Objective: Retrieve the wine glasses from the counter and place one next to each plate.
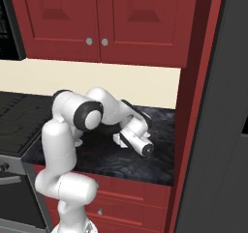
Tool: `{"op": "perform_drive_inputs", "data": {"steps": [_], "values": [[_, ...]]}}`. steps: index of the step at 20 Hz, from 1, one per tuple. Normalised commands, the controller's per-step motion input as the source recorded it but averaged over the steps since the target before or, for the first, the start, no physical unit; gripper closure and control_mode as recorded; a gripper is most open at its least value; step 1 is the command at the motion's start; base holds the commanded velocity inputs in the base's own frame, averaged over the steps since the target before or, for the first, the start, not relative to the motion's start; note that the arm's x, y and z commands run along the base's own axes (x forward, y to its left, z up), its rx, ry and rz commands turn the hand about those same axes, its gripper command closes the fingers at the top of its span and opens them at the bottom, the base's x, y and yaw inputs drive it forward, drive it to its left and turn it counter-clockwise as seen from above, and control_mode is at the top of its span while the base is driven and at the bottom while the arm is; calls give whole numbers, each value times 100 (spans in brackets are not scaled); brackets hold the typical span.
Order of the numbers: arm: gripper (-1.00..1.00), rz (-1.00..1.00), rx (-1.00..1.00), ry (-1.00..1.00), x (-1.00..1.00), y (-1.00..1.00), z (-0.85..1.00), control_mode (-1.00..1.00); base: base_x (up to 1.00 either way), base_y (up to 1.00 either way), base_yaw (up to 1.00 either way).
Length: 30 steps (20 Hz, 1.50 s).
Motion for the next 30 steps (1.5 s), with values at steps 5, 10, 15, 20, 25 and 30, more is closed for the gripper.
{"op": "perform_drive_inputs", "data": {"steps": [5,10,15,20,25,30], "values": [[100,2,0,-7,3,2,5,-100,0,0,0],[100,-2,-5,-20,-45,14,85,-100,0,0,0],[100,-7,-6,-2,-15,41,91,-100,0,0,0],[100,-11,-11,3,-13,57,95,-100,0,0,0],[100,0,-1,1,-73,24,98,-100,0,0,0],[100,0,0,7,-68,13,99,-100,0,0,0]]}}
